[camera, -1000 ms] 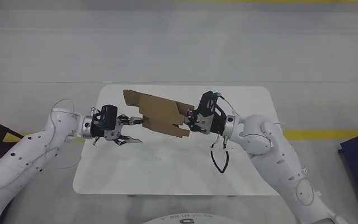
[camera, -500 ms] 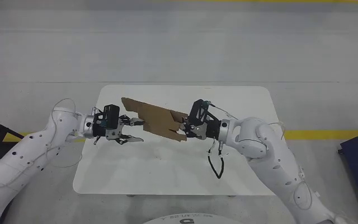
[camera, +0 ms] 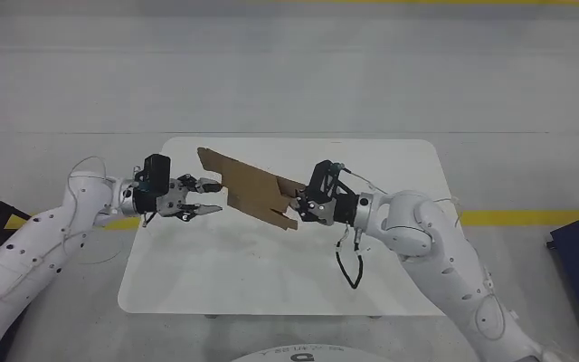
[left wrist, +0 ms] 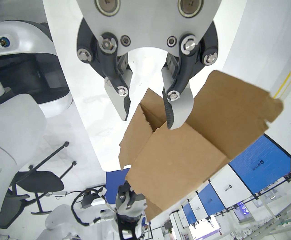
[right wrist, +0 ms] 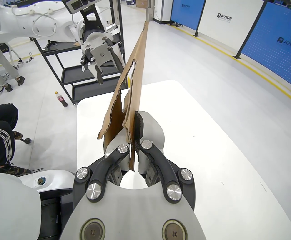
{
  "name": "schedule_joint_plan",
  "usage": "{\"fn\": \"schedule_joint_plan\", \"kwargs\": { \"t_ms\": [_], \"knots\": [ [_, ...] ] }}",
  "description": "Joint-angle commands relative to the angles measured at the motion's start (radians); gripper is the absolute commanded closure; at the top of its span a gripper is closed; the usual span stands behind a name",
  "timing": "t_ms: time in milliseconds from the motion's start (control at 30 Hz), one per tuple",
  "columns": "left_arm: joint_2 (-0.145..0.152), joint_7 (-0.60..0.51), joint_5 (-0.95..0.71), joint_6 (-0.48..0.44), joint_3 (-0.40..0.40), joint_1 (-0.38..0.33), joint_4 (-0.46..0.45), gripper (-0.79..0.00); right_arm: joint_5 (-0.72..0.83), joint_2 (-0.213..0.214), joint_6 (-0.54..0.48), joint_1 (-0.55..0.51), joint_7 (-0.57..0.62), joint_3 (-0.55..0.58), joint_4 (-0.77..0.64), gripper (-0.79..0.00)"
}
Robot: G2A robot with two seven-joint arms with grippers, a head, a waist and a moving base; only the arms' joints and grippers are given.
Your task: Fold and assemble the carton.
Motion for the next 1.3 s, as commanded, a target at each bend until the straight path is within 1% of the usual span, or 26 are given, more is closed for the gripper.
{"fn": "schedule_joint_plan", "kwargs": {
  "t_ms": [0, 100, 200, 367, 533, 667, 733, 833, 1000, 1067, 1133, 1200, 1267],
  "knots": [
    [0.0, -0.002, -0.014, 0.0, -0.007, 0.005, 0.006, -0.314, -0.004, 0.001, -0.002, -0.004, -0.006, 0.004, -0.004, 0.0],
    [0.0, -0.013, -0.041, 0.0, -0.012, 0.009, 0.018, -0.286, -0.011, 0.003, -0.005, -0.014, -0.017, 0.01, -0.013, 0.0],
    [-0.004, -0.056, -0.052, 0.0, -0.002, 0.008, 0.01, -0.268, -0.023, 0.005, -0.01, -0.023, -0.022, 0.014, -0.024, 0.0],
    [-0.012, -0.126, -0.054, 0.0, 0.029, -0.008, -0.028, -0.314, -0.076, 0.005, 0.009, -0.026, -0.004, -0.001, -0.038, 0.0],
    [-0.01, -0.136, -0.065, 0.0, 0.04, -0.023, -0.025, -0.339, -0.143, 0.004, 0.056, -0.021, 0.022, -0.02, -0.042, 0.0],
    [-0.002, -0.106, -0.054, 0.0, 0.044, -0.025, -0.032, -0.354, -0.177, 0.002, 0.083, -0.014, 0.045, -0.037, -0.037, 0.0],
    [0.004, -0.073, -0.041, 0.0, 0.051, -0.023, -0.041, -0.369, -0.189, 0.001, 0.099, -0.007, 0.057, -0.044, -0.032, 0.0],
    [0.013, -0.025, -0.026, 0.0, 0.066, -0.025, -0.045, -0.372, -0.203, -0.002, 0.121, 0.002, 0.067, -0.054, -0.027, 0.0],
    [0.029, 0.055, 0.019, 0.0, 0.114, -0.047, -0.05, -0.385, -0.217, -0.005, 0.14, 0.015, 0.077, -0.071, -0.021, 0.0],
    [0.035, 0.058, 0.045, 0.0, 0.14, -0.06, -0.056, -0.397, -0.207, -0.007, 0.142, 0.018, 0.072, -0.074, -0.019, 0.0],
    [0.036, 0.058, 0.054, 0.0, 0.155, -0.071, -0.051, -0.443, -0.193, -0.007, 0.133, 0.019, 0.067, -0.074, -0.019, 0.0],
    [0.035, 0.058, 0.058, 0.0, 0.172, -0.083, -0.049, -0.465, -0.172, -0.007, 0.12, 0.016, 0.062, -0.073, -0.021, 0.0],
    [0.033, 0.044, 0.06, 0.0, 0.182, -0.096, -0.041, -0.468, -0.147, -0.006, 0.102, 0.012, 0.056, -0.068, -0.025, 0.0]
  ]
}}
